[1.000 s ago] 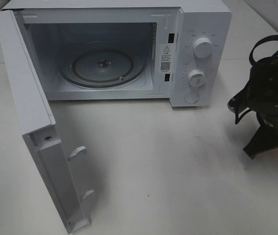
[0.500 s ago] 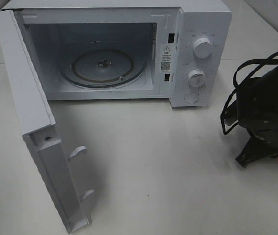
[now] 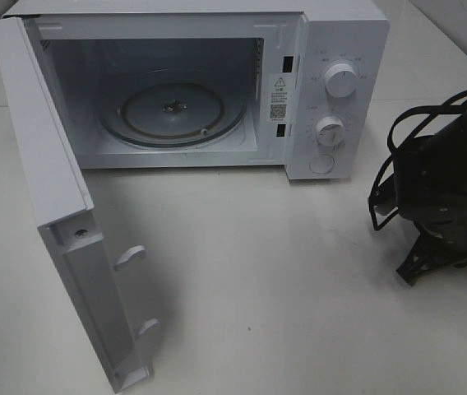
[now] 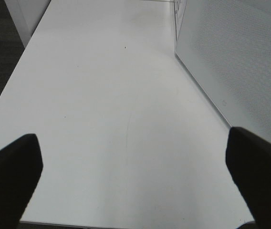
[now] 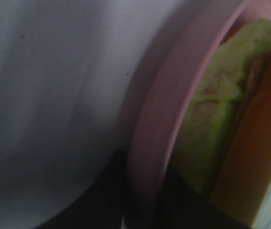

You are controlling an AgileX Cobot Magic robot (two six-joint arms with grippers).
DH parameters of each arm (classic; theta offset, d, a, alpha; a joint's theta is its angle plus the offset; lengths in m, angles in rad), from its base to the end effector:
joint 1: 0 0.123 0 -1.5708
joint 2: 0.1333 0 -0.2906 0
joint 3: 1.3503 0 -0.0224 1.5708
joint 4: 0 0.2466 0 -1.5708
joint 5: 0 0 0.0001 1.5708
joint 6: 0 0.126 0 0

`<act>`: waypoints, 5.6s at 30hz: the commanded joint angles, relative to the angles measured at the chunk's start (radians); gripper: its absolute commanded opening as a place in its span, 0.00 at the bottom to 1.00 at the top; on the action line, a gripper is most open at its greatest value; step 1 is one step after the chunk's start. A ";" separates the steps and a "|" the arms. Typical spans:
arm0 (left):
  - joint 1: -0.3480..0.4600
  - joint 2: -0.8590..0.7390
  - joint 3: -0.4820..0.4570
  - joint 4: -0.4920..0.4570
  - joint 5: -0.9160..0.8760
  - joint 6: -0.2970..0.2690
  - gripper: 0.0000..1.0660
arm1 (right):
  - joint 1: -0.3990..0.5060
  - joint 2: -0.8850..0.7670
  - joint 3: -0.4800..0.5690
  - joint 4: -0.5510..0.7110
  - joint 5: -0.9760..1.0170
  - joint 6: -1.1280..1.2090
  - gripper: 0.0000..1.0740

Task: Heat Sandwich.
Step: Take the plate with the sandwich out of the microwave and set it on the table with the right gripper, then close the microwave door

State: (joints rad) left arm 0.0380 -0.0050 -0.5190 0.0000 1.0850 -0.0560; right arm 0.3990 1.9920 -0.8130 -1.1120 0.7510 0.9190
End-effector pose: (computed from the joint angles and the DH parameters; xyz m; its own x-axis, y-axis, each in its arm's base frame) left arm 0.0130 0.0005 0.2625 -0.4531 -0.0732 -0.8884 -0.0634 0.9967 -0.0498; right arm 0.3019 0.0436 0.0623 -0.9016 -0.4295 -0.0517 -0.3107 0.7260 -0.6135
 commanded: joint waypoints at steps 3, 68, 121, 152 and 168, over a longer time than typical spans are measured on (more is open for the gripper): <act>0.002 -0.016 0.002 -0.010 -0.014 -0.002 0.94 | -0.004 -0.029 0.000 0.014 0.004 0.008 0.32; 0.002 -0.016 0.002 -0.010 -0.014 -0.002 0.94 | -0.001 -1.319 0.002 0.915 0.367 -0.805 0.68; 0.002 -0.016 0.002 -0.010 -0.014 -0.002 0.94 | -0.364 -2.024 0.318 1.018 0.245 -0.866 0.68; 0.002 -0.016 0.002 -0.010 -0.014 -0.002 0.94 | -0.363 -2.024 0.318 1.018 0.245 -0.865 0.68; 0.002 -0.016 0.002 -0.010 -0.014 -0.002 0.94 | -0.363 -2.024 0.318 1.018 0.245 -0.865 0.68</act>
State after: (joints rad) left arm 0.0380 -0.0050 -0.5190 0.0000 1.0850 -0.0560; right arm 0.0390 -0.0040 -0.4960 -0.0960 1.0120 0.0600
